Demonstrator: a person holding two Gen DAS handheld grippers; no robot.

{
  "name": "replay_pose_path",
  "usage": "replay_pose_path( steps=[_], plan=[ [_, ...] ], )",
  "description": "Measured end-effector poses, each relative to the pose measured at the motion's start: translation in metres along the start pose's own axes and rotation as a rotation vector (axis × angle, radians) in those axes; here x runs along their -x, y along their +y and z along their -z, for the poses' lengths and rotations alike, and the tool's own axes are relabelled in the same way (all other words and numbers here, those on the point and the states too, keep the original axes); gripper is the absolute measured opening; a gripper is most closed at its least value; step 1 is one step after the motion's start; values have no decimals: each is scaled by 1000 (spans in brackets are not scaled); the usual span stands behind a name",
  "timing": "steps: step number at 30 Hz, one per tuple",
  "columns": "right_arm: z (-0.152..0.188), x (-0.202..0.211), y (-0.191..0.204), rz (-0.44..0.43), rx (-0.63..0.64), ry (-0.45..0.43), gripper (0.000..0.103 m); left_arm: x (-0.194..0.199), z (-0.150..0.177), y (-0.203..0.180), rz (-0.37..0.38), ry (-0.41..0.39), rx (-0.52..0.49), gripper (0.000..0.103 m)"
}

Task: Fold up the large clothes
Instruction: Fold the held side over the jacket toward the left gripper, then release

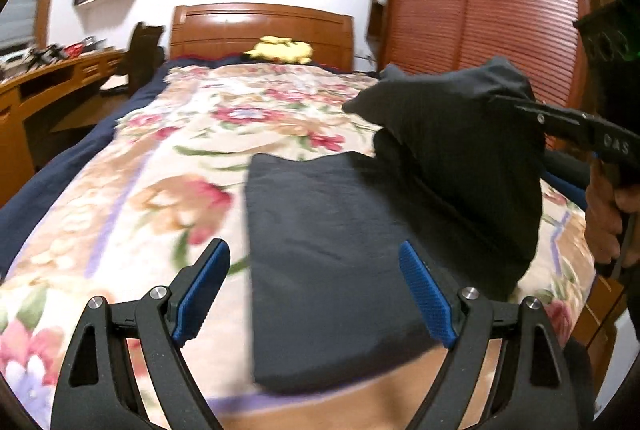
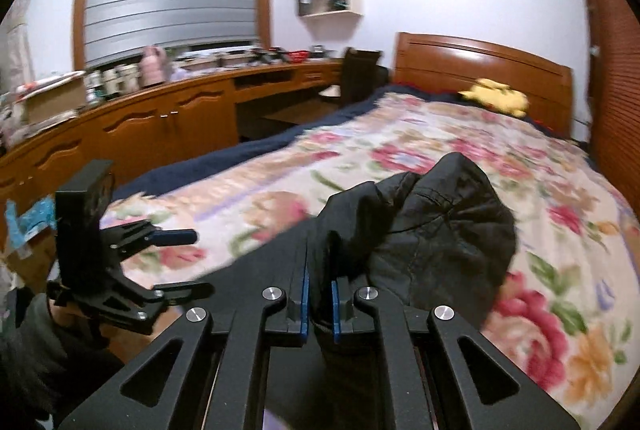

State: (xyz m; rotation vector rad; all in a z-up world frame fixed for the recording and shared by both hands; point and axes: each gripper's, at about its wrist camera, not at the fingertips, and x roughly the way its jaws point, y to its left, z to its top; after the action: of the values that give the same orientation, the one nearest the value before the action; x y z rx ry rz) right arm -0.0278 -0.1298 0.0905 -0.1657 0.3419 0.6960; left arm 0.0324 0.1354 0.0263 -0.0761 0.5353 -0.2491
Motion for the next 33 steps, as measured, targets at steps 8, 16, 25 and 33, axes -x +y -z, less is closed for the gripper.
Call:
replay_pose_path(
  steps=[8, 16, 25, 33],
  plan=[
    [22, -81, 7, -170, 4, 120, 6, 3, 10, 52, -91, -8, 108, 87],
    [13, -80, -6, -153, -17, 108, 23, 4, 16, 55, -105, -14, 121, 87],
    [2, -36, -50, 23, 2, 14, 63, 18, 13, 29, -80, -58, 75, 87],
    [60, -83, -75, 56, -47, 228, 62, 32, 4, 3, -28, -118, 44, 87]
  ],
)
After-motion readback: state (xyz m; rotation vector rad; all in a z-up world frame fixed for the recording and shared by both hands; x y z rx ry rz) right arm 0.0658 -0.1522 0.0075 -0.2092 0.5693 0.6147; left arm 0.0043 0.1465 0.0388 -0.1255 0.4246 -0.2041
